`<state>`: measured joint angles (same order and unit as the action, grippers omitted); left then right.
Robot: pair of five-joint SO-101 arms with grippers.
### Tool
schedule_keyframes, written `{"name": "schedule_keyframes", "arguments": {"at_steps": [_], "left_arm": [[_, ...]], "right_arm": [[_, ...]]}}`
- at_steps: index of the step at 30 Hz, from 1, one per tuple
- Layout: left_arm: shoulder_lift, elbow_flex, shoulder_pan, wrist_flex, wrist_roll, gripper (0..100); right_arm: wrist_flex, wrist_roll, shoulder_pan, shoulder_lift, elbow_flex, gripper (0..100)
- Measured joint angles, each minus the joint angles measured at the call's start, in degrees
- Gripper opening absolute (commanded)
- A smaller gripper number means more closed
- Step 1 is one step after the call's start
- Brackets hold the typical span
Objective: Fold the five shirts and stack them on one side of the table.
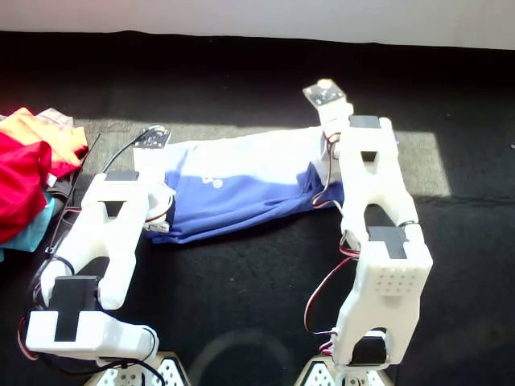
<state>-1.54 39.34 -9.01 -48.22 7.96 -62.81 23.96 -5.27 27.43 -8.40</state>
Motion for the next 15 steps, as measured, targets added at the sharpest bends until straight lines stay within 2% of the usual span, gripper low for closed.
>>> {"name": "schedule_keyframes", "arguments": {"at_steps": [9, 15], "left_arm": [[0.0, 0.0, 0.0, 0.0, 0.0, 1], [0.0, 0.0, 0.0, 0.0, 0.0, 1]], "right_arm": [[5.5, -3.3, -0.6, 3.3, 0.0, 0.5], [2.9, -3.3, 4.5, 0.6, 0.0, 0.5]]}}
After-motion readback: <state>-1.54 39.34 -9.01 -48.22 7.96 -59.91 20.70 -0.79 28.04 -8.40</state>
